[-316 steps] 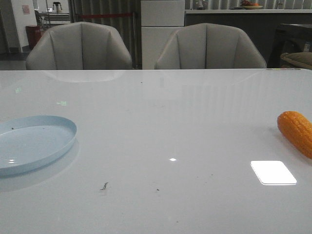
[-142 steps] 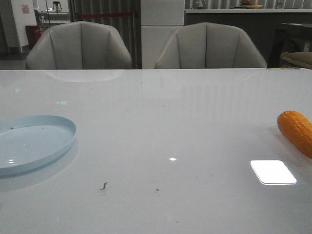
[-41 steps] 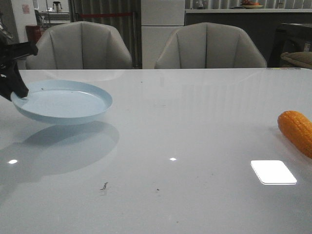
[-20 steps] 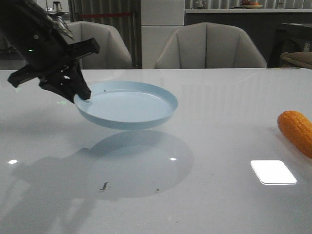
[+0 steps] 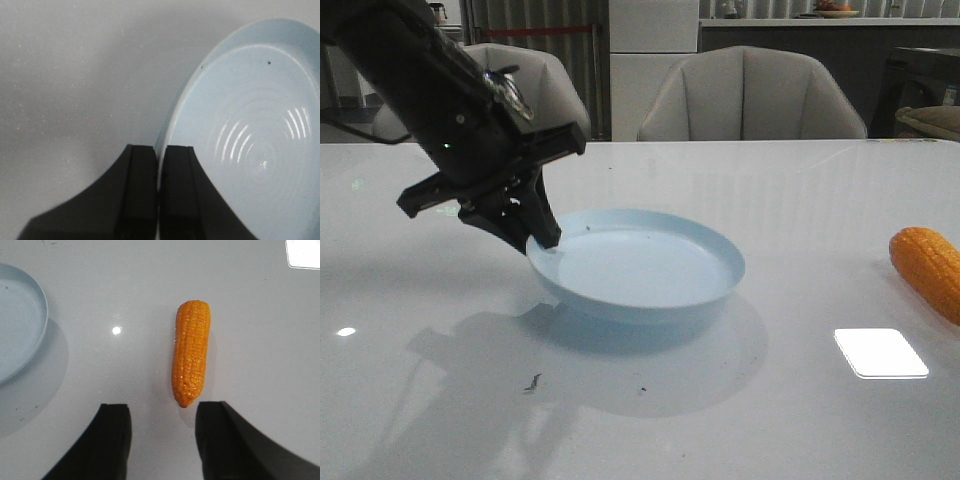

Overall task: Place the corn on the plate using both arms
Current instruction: 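Grip the plate rim with the left gripper and drag it toward table center, then release the plate and lift the left gripper away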

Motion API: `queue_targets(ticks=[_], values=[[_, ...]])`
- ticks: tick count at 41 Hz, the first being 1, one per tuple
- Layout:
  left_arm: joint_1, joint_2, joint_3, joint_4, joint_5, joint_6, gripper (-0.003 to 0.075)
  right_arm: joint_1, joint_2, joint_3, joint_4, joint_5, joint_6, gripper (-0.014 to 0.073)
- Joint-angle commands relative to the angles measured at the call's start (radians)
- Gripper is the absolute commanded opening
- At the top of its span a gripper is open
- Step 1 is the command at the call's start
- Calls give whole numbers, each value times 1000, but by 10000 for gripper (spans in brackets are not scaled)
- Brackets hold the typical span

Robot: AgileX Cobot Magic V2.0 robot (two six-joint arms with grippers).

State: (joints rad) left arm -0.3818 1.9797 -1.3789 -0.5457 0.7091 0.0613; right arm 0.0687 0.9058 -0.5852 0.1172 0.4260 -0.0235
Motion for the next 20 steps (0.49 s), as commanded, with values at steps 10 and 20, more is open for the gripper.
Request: queue_targets(ticks=[10, 20], values=[[-8, 9, -29, -61, -6, -4, 205, 2, -8, -36, 3, -67, -2, 419], [-8, 14, -41, -45, 5, -4, 438, 2, -8, -36, 3, -67, -2, 419]])
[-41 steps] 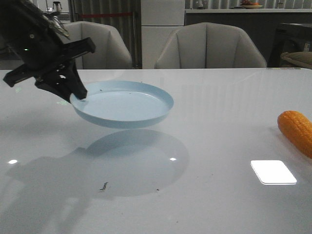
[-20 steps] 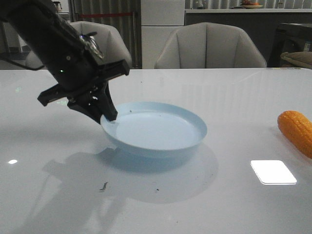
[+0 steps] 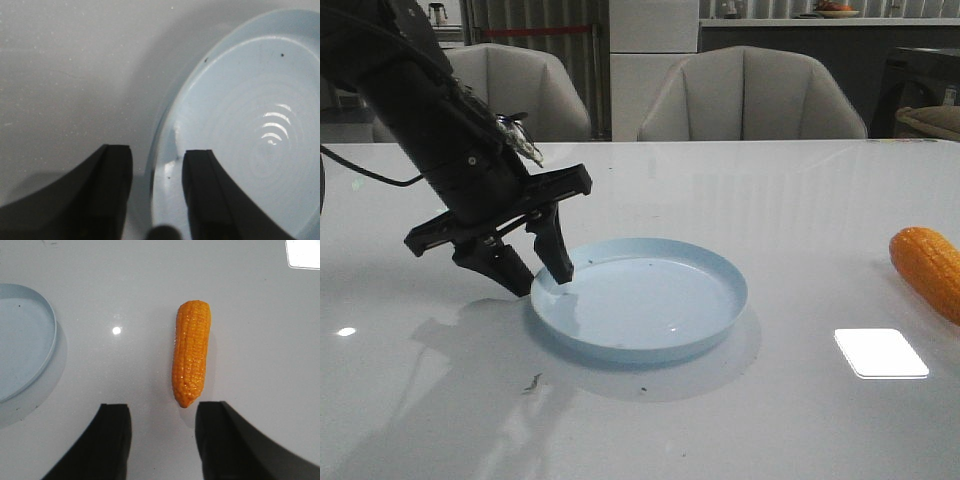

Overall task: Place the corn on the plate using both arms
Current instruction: 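Release the plate and lift the left gripper away, then lower the right gripper over the orange corn cob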

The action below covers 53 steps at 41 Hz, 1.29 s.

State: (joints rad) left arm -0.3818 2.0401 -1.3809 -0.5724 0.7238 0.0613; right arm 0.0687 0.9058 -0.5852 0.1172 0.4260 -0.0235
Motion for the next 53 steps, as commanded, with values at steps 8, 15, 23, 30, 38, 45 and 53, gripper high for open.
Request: queue_targets(ticks=[8, 15, 23, 30, 38, 45, 53], values=[[55, -58, -145, -19, 57, -4, 438, 2, -8, -36, 3, -78, -2, 419], [147, -143, -253, -10, 78, 49, 438, 2, -8, -36, 3, -84, -2, 419], [224, -354, -284, 94, 96, 137, 438, 2, -8, -36, 3, -83, -2, 419], [236, -551, -266, 379, 108, 136, 438, 2, -8, -36, 3, -72, -2, 419], [264, -776, -12, 426, 38, 134, 438, 2, -8, -36, 3, -64, -2, 419], [264, -993, 369, 450, -197, 134, 438, 2, -8, -36, 22, -53, 2, 419], [264, -1188, 634, 450, -273, 134, 438, -3, 11, -41, 35, -9, 16, 419]])
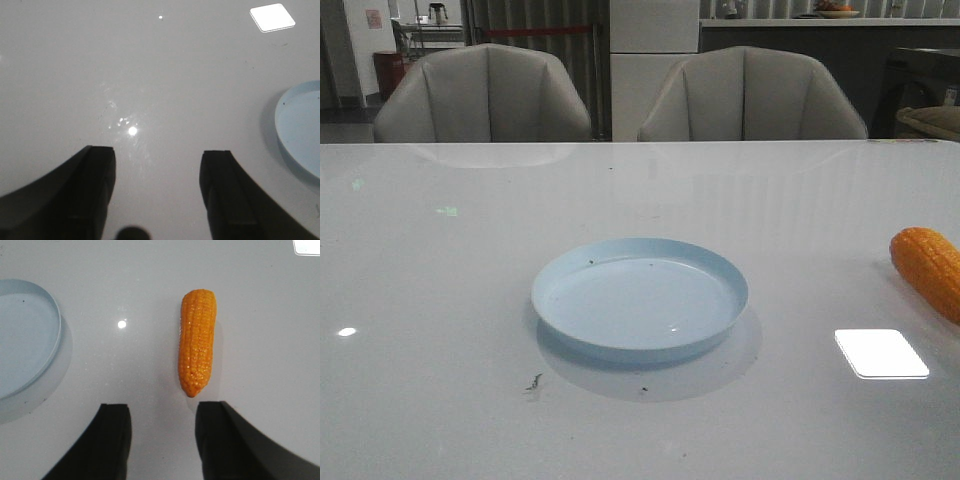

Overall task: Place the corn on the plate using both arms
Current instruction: 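Lower the right gripper over the orange corn cob, then close the right gripper on the corn and lift it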

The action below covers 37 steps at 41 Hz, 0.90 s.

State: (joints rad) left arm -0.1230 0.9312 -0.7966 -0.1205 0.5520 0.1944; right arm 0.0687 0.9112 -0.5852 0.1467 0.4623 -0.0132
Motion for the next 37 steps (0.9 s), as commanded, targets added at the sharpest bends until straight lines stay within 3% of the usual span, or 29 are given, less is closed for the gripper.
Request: queue_targets(ticks=[1, 9, 19, 37], values=[[5, -92, 64, -2, -96, 1, 438, -7, 12, -45, 6, -45, 6, 419], [5, -164, 101, 2, -65, 1, 438, -60, 120, -162, 0, -11, 13, 427], [5, -158, 101, 2, -83, 1, 438, -70, 374, -383, -42, 30, 13, 581], [5, -158, 101, 2, -73, 1, 438, -70, 756, -548, -42, 30, 13, 585]])
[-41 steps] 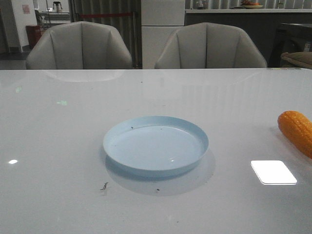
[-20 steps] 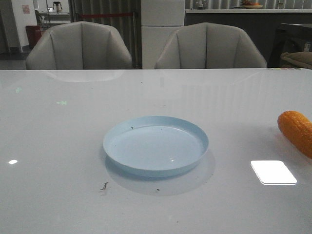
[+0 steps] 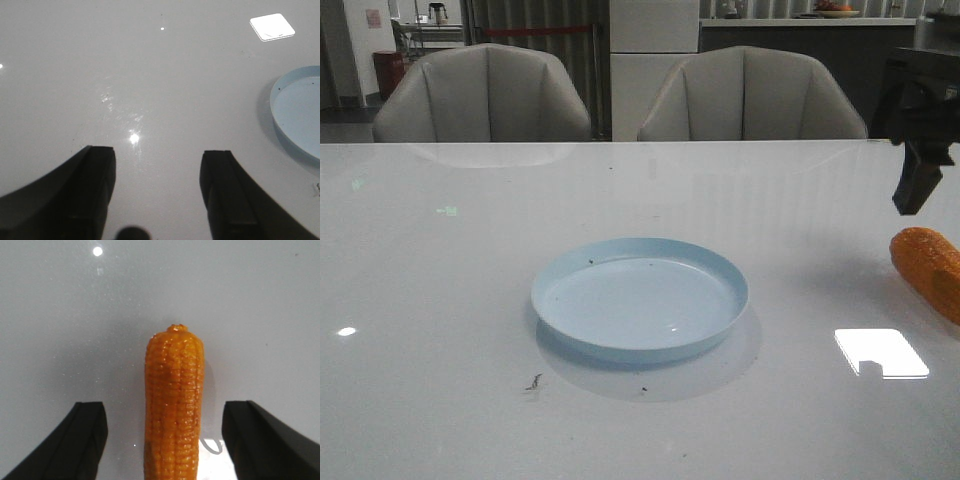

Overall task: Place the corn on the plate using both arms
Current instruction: 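Close the right gripper on the corn and lift it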

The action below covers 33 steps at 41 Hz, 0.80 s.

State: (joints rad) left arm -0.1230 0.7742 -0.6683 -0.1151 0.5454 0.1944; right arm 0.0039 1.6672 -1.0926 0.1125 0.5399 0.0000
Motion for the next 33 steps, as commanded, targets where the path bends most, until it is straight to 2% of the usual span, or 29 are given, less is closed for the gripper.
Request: queue_targets(ticks=[1, 21, 24, 31, 33], values=[[5, -1, -28, -3, -67, 1, 438, -6, 14, -41, -8, -48, 0, 585], [5, -1, -28, -3, -67, 1, 438, -6, 117, -43, -13, -51, -18, 580], [5, -1, -28, -3, -67, 1, 438, -6, 124, -43, -14, -50, -20, 518], [5, -1, -28, -3, -67, 1, 438, -6, 124, -62, -14, -50, -20, 269], [5, -1, -28, -3, -67, 1, 438, -6, 124, -79, -14, -43, -20, 240]])
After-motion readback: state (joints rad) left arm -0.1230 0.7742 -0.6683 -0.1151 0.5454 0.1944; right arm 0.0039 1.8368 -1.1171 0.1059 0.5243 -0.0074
